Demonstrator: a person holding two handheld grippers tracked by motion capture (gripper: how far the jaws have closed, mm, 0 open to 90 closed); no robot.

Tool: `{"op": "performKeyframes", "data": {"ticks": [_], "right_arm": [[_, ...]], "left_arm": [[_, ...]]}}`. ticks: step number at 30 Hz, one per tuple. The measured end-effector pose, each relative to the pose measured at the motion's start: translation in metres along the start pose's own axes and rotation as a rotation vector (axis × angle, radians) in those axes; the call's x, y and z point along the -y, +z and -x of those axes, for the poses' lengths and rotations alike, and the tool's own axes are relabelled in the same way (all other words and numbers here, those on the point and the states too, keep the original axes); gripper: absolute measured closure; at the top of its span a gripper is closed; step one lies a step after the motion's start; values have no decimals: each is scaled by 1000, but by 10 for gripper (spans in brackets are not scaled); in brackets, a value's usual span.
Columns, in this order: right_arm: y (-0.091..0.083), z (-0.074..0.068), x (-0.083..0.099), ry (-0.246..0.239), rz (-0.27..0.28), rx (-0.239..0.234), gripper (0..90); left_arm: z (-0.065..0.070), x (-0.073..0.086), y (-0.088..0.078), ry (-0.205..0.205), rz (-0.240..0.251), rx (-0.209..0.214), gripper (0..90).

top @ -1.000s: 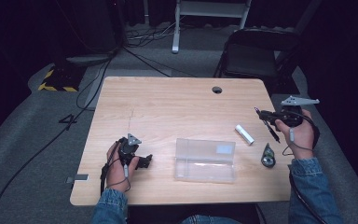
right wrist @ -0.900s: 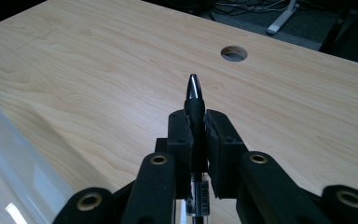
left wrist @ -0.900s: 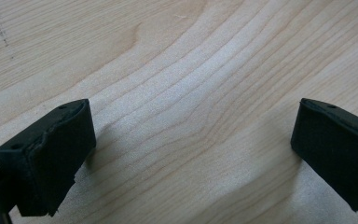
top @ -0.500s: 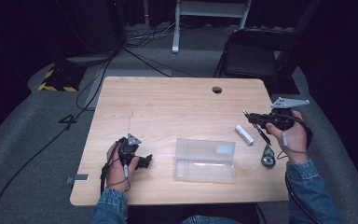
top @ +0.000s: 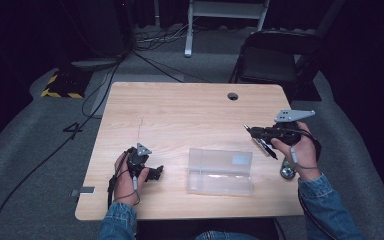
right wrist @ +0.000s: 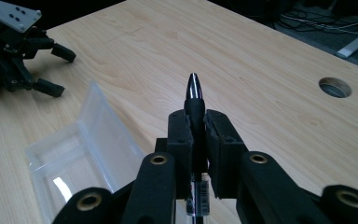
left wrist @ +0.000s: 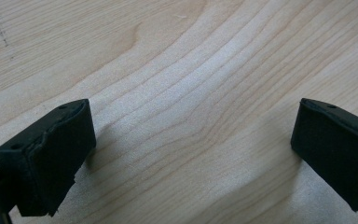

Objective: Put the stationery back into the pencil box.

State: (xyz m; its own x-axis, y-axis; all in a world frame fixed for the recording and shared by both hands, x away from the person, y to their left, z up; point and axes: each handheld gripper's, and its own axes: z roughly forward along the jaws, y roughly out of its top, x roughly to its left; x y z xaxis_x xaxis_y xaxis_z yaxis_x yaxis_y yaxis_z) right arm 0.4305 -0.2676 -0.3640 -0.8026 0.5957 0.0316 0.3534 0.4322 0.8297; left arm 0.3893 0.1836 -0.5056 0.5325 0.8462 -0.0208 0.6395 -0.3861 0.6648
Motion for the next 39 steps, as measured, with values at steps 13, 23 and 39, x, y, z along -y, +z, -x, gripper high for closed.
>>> {"op": "performKeyframes", "data": {"ticks": [13,23,39], "right_arm": [[24,-23,-1,-56,12,-109,811],[40,-35,1,-103,21,-163,811],[68,-44,15,-155,-29,-251,810]], "left_arm": [[0,0,0,0,0,1,2],[0,0,0,1,0,0,2],[0,0,0,-1,0,1,2]]}}
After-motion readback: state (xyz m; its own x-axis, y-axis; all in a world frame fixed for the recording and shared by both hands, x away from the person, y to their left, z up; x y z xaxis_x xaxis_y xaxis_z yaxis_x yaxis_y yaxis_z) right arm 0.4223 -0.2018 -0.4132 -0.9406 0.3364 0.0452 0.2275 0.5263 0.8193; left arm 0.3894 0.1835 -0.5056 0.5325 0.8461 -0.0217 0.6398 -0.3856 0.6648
